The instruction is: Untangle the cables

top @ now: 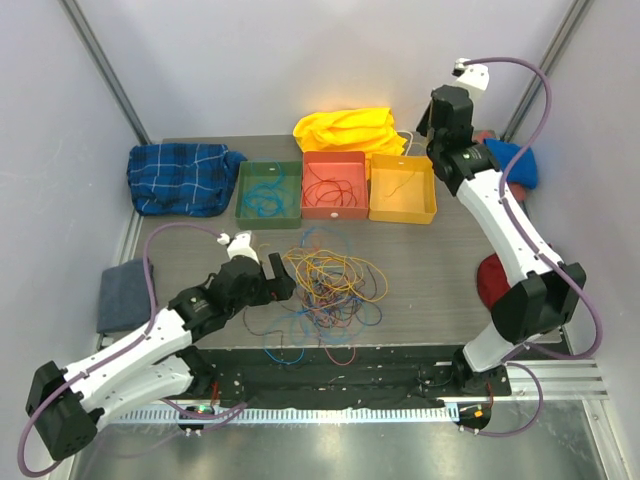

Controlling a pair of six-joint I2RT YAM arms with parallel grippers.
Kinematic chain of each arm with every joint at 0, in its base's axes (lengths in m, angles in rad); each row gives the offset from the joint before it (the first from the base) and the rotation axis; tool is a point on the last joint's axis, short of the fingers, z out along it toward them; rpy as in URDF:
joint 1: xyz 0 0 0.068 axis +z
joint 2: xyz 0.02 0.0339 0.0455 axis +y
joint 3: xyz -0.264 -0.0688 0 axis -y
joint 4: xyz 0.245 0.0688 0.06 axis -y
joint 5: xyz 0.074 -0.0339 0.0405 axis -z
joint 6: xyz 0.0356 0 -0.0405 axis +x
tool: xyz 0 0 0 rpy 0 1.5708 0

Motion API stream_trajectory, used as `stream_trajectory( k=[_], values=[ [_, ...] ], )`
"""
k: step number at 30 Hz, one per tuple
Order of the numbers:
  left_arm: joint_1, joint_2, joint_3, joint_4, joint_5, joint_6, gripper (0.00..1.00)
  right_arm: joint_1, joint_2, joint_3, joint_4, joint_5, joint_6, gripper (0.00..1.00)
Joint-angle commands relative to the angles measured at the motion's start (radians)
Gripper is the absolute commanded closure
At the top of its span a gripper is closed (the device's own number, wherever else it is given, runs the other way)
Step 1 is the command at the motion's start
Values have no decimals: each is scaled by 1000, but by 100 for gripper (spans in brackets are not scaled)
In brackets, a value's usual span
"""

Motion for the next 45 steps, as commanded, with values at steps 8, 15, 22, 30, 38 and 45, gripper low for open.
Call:
stream_trajectory(
  k=[8,15,22,30,38,45],
  values=[
    [-1,28,11,33,-4,-9,0,-43,117,-40,144,-54,34,99],
    [-1,54,27,28,-15,2,0,-60,169,-144,187,-23,49,99],
    [-1,90,34,48,-4,5,0,-60,183,-204,155,-57,73,81],
    [-1,73,34,53,0,3,0,-13,-4,-306,176,-44,117,36],
    [-1,50,34,43,-36,-4,0,250,-208,-578,162,-235,147,43],
    [-1,45,43,37,-64,-35,0,471,-210,-784,267,-292,190,47]
  ],
)
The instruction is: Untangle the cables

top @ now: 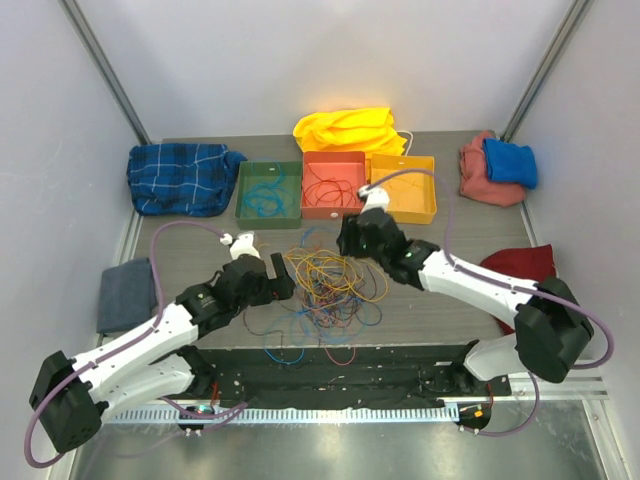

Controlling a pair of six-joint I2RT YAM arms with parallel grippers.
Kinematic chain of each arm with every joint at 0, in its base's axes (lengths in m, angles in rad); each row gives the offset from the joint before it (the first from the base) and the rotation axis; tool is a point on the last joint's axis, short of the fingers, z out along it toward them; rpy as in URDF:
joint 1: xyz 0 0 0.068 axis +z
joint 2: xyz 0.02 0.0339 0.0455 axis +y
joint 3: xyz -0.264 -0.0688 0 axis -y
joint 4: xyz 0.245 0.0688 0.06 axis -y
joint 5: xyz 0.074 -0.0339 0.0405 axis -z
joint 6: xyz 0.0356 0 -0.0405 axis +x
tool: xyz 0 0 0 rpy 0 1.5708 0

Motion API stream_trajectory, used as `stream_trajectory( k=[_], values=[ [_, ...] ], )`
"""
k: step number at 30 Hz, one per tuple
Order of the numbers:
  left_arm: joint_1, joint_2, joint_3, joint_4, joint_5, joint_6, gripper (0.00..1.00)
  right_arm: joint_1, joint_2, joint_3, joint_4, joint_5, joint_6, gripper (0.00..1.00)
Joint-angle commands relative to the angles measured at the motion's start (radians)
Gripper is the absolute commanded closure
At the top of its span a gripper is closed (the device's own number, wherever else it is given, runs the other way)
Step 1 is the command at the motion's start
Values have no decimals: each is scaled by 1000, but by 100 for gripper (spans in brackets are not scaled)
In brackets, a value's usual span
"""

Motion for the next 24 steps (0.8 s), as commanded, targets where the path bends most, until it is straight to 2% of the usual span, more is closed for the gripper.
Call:
stream_trajectory(
  k=[1,12,24],
  values=[
    [-1,-18,42,31,-40,-25,0,76,4,-73,70,-56,27,47],
    [-1,-24,28,17,-51,-47,0,176,-11,-159,102,-44,18,48],
    [-1,12,38,22,-30,-50,0,179,136,-98,87,25,-54,50]
  ],
)
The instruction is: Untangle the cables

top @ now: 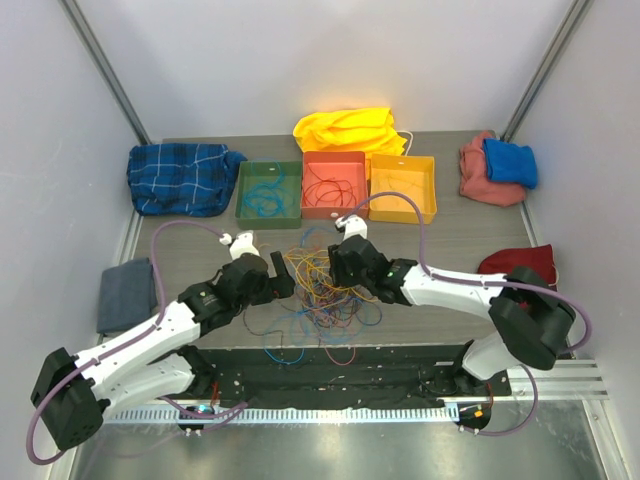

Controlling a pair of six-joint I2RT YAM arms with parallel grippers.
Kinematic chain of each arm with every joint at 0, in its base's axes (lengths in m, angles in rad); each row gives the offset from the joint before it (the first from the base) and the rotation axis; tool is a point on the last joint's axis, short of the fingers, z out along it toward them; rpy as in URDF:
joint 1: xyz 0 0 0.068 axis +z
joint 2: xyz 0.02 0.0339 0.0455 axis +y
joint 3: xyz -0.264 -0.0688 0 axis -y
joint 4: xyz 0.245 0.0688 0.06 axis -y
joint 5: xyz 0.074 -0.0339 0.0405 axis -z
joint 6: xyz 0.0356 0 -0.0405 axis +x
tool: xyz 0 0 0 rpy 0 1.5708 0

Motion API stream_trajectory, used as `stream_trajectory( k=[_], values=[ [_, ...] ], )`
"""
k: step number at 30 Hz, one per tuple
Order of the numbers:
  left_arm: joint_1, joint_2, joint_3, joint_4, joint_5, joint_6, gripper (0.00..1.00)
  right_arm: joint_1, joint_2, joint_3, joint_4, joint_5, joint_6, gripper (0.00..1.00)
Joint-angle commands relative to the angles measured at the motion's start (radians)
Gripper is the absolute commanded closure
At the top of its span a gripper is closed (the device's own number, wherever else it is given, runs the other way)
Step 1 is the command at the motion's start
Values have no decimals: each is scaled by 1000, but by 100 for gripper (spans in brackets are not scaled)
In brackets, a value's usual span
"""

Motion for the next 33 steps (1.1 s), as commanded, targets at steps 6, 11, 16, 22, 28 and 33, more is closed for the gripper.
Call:
stream_trajectory(
  k=[6,11,16,22,28,33],
  values=[
    [-1,-8,28,25,-6,-19,0,3,97,80,52,103,-51,50],
    [-1,-8,34,22,-9,-15,0,1,160,138,58,146,-78,54],
    [-1,-17,31,16,-11,-15,0,0,192,160,61,181,-89,71],
    [-1,-24,25,16,-11,-11,0,0,178,168,43,232,-100,62],
    [-1,-18,25,23,-2,-10,0,0,174,183,33,272,-127,47],
    [-1,-19,25,22,2,-11,0,1,204,217,43,302,-153,45]
  ],
)
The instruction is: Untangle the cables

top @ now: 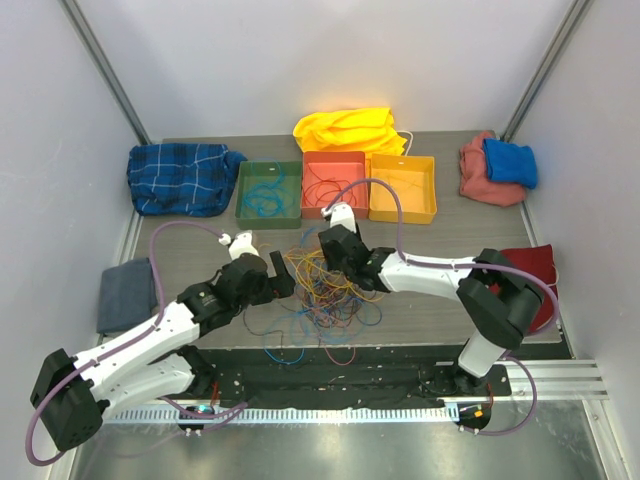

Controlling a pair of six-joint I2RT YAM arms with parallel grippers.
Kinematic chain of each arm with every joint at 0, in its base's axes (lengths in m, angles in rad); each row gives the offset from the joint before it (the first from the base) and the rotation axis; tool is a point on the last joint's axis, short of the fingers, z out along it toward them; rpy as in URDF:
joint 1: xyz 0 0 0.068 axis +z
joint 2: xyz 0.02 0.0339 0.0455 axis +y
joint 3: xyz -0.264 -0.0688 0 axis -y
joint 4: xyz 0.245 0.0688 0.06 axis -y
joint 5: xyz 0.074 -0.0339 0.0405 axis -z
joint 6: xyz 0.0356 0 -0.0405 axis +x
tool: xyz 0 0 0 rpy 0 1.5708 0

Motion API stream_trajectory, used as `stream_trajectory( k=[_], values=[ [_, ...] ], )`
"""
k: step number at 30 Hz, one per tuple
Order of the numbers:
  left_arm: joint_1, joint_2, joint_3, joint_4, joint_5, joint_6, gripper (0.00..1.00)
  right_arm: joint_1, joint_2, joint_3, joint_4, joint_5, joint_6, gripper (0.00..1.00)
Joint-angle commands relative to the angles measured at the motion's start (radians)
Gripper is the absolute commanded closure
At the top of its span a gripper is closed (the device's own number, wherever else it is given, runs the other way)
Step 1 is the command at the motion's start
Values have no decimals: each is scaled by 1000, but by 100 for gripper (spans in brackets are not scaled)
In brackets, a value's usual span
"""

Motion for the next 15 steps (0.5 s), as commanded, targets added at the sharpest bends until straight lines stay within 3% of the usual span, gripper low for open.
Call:
stream_trajectory(
  k=[1,4,10,15],
  values=[
    [-1,-13,24,24,-1,4,0,0,28,70,34,72,-37,45],
    [-1,-10,22,23,0,1,0,1,72,106,40,77,-48,47],
    [-1,-13,20,21,0,0,0,-2,95,133,55,73,-53,71],
    [-1,-15,20,20,0,-2,0,-8,-1,142,49,107,-74,91]
  ],
)
